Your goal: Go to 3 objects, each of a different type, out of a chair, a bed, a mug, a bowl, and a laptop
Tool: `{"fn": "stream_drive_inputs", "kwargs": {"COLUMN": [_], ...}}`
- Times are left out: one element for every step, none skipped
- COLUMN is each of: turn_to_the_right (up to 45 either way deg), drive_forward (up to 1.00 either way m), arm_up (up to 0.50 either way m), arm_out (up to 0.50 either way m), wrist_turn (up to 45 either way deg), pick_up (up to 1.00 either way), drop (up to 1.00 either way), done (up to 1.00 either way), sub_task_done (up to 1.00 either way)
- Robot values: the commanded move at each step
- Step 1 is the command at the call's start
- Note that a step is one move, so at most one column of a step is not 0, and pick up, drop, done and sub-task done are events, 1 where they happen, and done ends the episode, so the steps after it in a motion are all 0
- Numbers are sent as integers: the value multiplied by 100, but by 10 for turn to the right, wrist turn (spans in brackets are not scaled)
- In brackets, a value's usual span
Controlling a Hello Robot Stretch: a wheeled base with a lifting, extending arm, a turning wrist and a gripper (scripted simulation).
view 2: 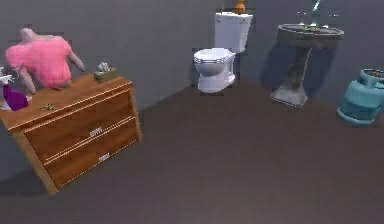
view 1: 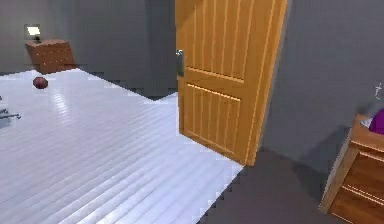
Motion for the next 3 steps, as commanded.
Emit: {"fn": "stream_drive_inputs", "kwargs": {"turn_to_the_right": [-90, 0, -120], "drive_forward": [0, 40, 0], "arm_up": [0, 0, 0], "arm_out": [0, 0, 0], "wrist_turn": [0, 0, 0], "pick_up": [0, 0, 0], "drop": [0, 0, 0], "done": [0, 0, 0], "sub_task_done": [0, 0, 0]}}
